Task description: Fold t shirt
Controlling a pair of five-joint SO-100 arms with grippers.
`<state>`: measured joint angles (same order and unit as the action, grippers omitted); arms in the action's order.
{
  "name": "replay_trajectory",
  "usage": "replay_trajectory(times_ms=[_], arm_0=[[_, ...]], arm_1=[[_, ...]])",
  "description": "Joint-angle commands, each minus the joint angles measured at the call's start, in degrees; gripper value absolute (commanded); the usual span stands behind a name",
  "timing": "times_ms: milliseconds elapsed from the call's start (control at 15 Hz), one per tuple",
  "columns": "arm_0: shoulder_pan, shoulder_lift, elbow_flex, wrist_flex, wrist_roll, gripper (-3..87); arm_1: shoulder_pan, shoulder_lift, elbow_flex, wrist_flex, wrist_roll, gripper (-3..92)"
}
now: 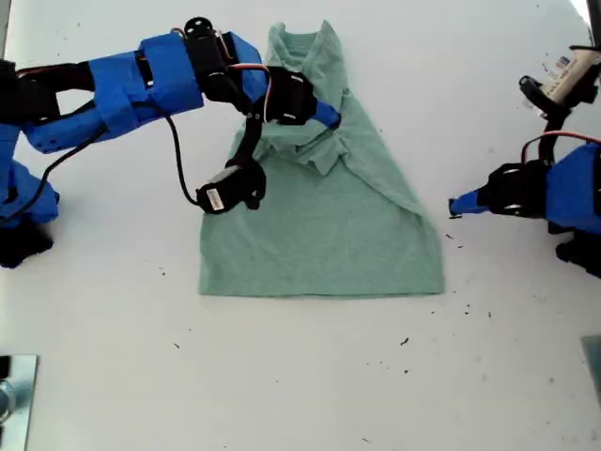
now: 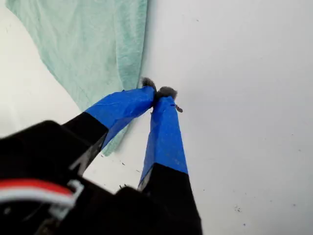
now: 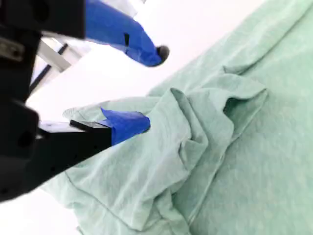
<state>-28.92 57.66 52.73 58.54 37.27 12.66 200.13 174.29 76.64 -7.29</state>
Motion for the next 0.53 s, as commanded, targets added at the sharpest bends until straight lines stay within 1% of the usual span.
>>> replay_trajectory(times_ms=[0,67,133,200,267,333,400,467], arm_0=[[-4.04,17.31,-1.67,9.84,2.02,21.5],[-6.59,24.43,1.05,14.68,2.99,21.7],[-8.61,31.55,6.77,18.54,3.25,19.1],[-8.88,39.99,18.54,18.37,2.81,16.8],[-6.68,49.66,33.75,13.89,1.23,10.4],[-3.16,59.77,49.75,7.73,-2.29,5.9],[0.79,69.43,64.25,1.58,-6.24,3.8],[4.57,78.4,77.26,-2.37,-10.46,-0.1]], arm_1=[[-0.44,0.79,4.04,-0.88,0.26,2.5],[-0.53,0.79,4.04,-0.88,0.35,2.5],[-0.53,0.79,4.04,-0.88,0.35,2.5],[-0.53,0.79,4.04,-0.88,0.35,2.5],[-0.44,0.79,4.04,-0.88,0.35,2.5],[-0.44,0.79,4.04,-0.88,0.35,2.5],[-0.35,0.79,4.04,-0.88,0.18,2.5],[-0.09,0.79,4.04,-0.88,-0.7,2.5]])
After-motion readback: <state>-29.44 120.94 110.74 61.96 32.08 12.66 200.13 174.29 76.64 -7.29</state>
